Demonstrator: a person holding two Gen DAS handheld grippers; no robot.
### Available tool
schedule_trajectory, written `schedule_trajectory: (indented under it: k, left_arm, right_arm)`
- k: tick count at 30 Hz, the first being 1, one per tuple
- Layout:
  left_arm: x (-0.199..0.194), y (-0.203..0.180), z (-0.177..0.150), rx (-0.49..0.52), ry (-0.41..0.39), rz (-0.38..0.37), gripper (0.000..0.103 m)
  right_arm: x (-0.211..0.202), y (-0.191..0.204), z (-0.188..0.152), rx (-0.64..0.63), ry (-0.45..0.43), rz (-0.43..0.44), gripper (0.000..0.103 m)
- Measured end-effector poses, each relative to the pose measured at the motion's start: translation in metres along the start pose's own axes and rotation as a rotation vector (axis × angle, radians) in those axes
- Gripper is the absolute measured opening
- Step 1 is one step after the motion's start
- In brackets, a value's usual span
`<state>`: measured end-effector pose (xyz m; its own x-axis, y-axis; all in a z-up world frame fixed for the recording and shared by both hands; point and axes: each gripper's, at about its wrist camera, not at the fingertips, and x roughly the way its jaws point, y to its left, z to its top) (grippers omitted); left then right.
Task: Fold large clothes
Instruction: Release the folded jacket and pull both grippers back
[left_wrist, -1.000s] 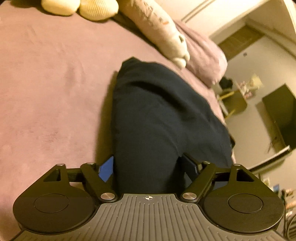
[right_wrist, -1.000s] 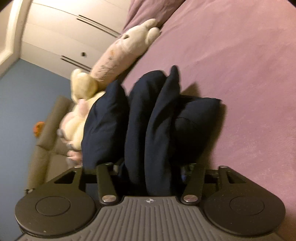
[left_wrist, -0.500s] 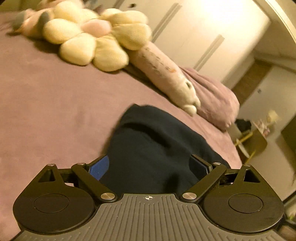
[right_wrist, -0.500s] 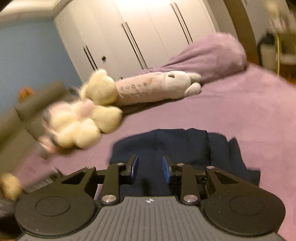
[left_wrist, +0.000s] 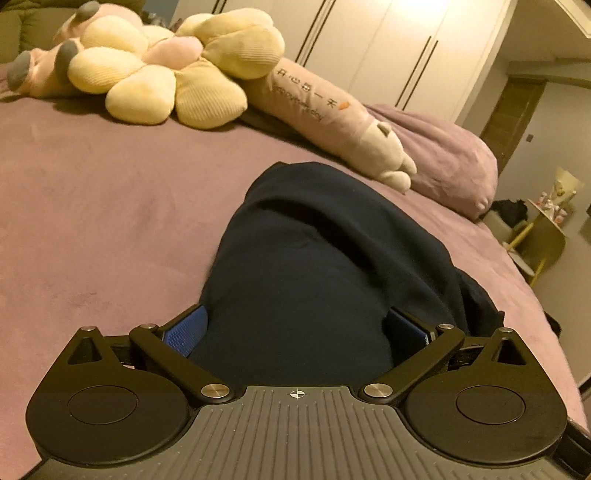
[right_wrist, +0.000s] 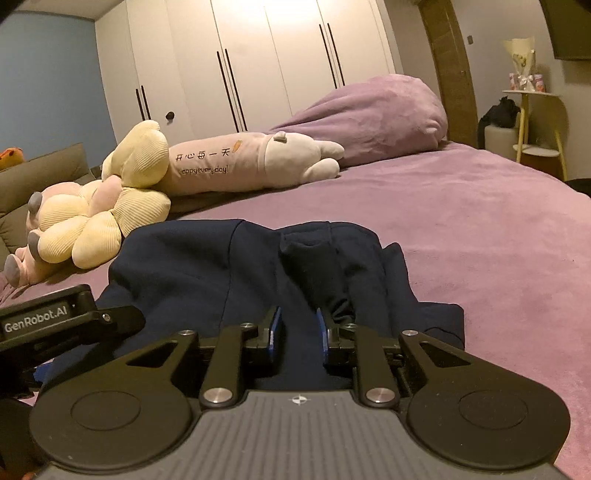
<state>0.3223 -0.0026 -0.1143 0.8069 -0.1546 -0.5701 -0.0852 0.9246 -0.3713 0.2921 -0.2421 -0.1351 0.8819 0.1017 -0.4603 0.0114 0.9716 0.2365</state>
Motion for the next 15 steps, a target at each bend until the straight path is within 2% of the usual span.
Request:
schedule_trajectory:
  k: [2,5,6,7,8,9,10,13,15]
  left_arm:
    - [-0.014,0.006,0.006,-0.015,0.055,-0.003,0.103]
    - [-0.043,0.019,0.005,-0.021,0.132,-0.022,0.103]
    - [-0.058,0.024,0.001,-0.016,0.144,-0.021,0.103]
    - [-0.072,0.028,-0.003,-0.01,0.152,-0.028,0.103]
    - [-0.09,0.032,-0.009,0.009,0.163,-0.035,0.103]
    - [-0.104,0.034,-0.015,0.033,0.179,-0.021,0.103]
    - [-0.117,0.036,-0.023,0.063,0.196,0.0,0.103]
    - [-0.156,0.041,-0.045,0.137,0.202,0.042,0.103]
    - [-0.171,0.038,-0.052,0.2,0.225,0.128,0.103]
  right_arm:
    - [-0.013,0.008,0.006,-0.016,0.008,-0.025,0.019]
    - [-0.053,0.026,0.008,-0.105,0.022,-0.05,0.03]
    - [-0.068,0.029,0.005,-0.123,0.037,-0.054,0.043]
    - [-0.088,0.028,0.0,-0.12,0.054,-0.056,0.052]
    - [-0.106,0.027,-0.004,-0.103,0.066,-0.045,0.054]
    - [-0.123,0.024,-0.008,-0.081,0.093,-0.028,0.062]
    - [-0.141,0.022,-0.013,-0.054,0.153,-0.025,0.074]
    - [-0.173,0.025,-0.029,-0.045,0.313,-0.024,0.088]
    - [-0.185,0.03,-0.04,-0.059,0.414,-0.044,0.097]
